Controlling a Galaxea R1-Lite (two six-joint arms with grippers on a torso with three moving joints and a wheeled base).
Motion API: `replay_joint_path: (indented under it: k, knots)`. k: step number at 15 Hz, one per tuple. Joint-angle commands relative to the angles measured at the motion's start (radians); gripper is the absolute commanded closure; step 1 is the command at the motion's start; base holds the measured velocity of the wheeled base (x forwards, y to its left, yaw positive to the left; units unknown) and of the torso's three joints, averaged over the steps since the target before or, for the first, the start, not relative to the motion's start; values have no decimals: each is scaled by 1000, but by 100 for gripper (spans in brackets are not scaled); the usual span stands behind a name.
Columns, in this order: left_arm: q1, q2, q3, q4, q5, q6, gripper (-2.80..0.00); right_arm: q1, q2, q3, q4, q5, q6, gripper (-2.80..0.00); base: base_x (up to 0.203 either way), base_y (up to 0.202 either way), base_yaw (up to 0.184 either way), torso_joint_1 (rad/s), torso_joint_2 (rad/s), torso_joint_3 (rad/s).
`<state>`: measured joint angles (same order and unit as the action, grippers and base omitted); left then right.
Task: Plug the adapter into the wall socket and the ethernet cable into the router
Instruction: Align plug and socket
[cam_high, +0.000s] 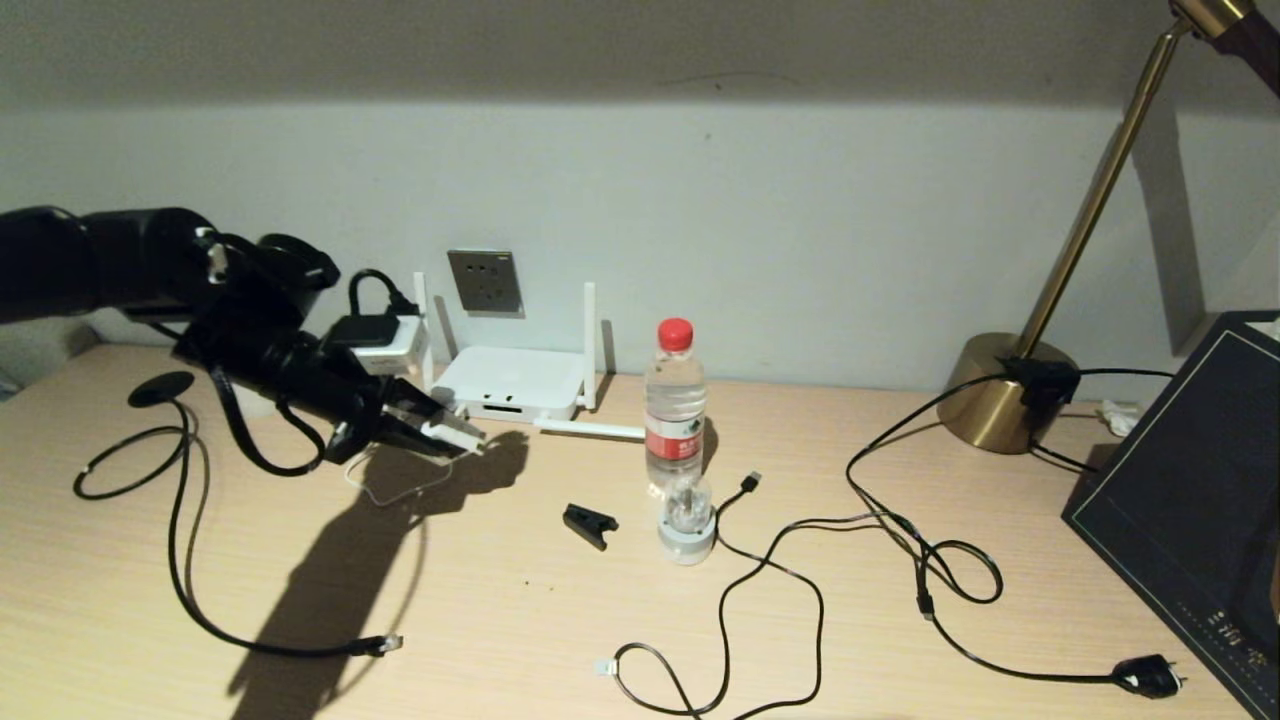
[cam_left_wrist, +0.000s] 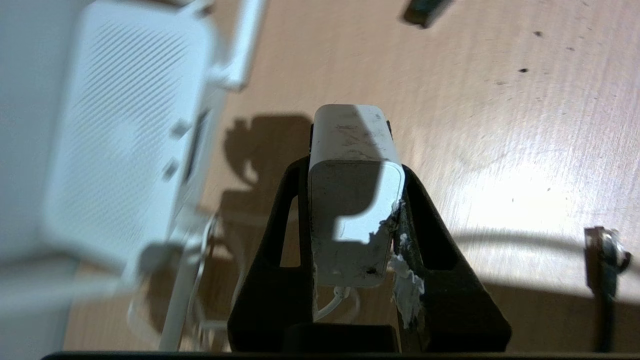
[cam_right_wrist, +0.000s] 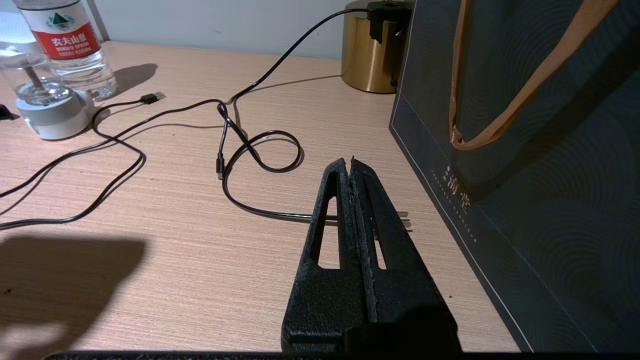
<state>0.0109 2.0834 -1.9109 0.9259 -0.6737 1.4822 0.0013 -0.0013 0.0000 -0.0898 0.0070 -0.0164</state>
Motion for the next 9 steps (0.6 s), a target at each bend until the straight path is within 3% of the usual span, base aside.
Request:
replay_joint_path:
  k: [1, 3, 6, 8, 9]
  knots:
    - [106, -108, -2, -14, -11, -100, 0, 0, 1, 35, -1, 1, 0, 0, 0, 0, 0, 0, 0, 0]
    - [164, -142, -4, -86, -12, -312, 0, 0, 1, 35, -1, 1, 0, 0, 0, 0, 0, 0, 0, 0]
    - [169, -161, 39, -414, -12, -723, 0, 2, 1, 35, -1, 1, 0, 0, 0, 0, 0, 0, 0, 0]
    - [164, -171, 176, -702, -7, -900, 0, 0, 1, 35, -1, 1, 0, 0, 0, 0, 0, 0, 0, 0]
    - [157, -173, 267, -841, 4, -959, 0, 0, 1, 35, -1, 1, 0, 0, 0, 0, 0, 0, 0, 0]
